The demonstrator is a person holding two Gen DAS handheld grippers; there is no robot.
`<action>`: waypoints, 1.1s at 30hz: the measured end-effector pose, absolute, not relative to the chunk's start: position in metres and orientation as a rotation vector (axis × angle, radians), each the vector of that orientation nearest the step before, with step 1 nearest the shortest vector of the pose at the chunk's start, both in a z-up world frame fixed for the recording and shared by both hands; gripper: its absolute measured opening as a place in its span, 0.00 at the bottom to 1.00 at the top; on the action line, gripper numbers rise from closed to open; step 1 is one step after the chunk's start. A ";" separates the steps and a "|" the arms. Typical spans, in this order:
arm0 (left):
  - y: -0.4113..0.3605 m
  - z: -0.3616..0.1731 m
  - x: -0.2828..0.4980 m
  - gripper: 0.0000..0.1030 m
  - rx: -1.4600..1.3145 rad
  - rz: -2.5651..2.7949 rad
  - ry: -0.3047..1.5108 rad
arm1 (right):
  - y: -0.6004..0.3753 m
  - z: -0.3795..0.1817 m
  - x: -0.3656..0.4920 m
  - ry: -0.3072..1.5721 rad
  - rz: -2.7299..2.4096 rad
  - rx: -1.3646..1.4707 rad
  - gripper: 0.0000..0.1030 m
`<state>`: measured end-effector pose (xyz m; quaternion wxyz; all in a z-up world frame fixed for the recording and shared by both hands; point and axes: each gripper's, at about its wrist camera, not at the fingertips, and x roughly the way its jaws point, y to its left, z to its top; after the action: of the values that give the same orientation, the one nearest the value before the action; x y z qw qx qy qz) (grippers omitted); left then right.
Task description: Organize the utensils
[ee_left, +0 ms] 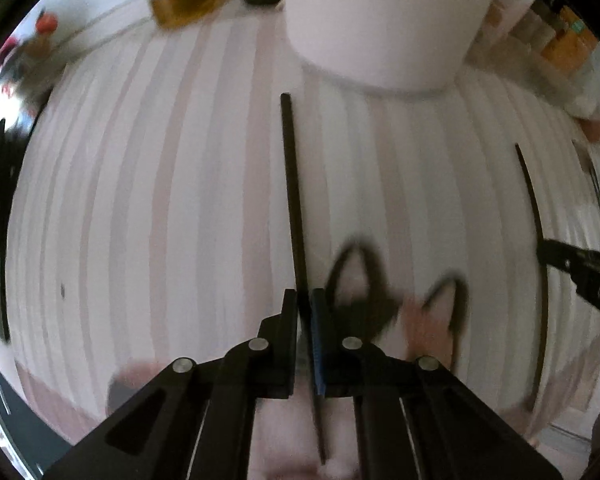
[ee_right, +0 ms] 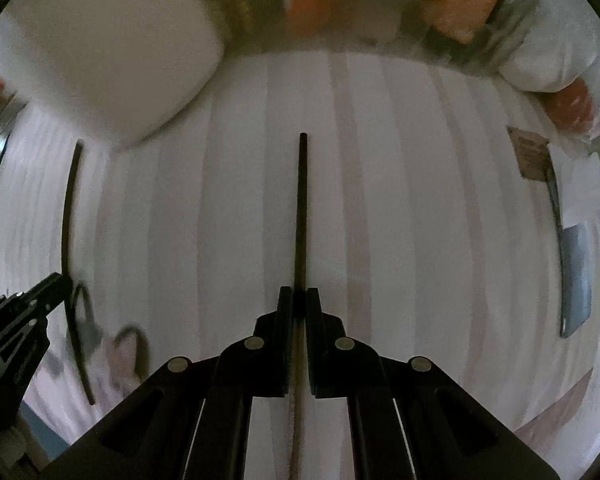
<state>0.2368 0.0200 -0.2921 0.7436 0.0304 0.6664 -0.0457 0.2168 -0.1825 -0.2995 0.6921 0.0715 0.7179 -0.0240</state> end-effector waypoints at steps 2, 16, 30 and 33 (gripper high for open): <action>0.024 -0.291 0.221 0.04 0.056 -0.102 1.494 | -0.183 -0.300 0.203 1.620 -0.021 0.161 0.06; -0.004 -0.294 0.252 0.10 0.082 -0.154 1.541 | -0.203 -0.312 0.212 1.765 0.027 0.221 0.06; -0.001 -0.293 0.287 0.05 0.072 -0.164 1.511 | -0.150 -0.314 0.267 1.837 -0.017 0.152 0.06; -0.015 -0.289 0.288 0.05 0.106 -0.157 1.488 | -0.146 -0.317 0.271 1.830 -0.033 0.176 0.06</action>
<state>0.2883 -0.0154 -0.2894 0.7317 0.0483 0.6761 -0.0712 0.2710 -0.1465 -0.3173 0.6062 0.0762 0.7915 -0.0141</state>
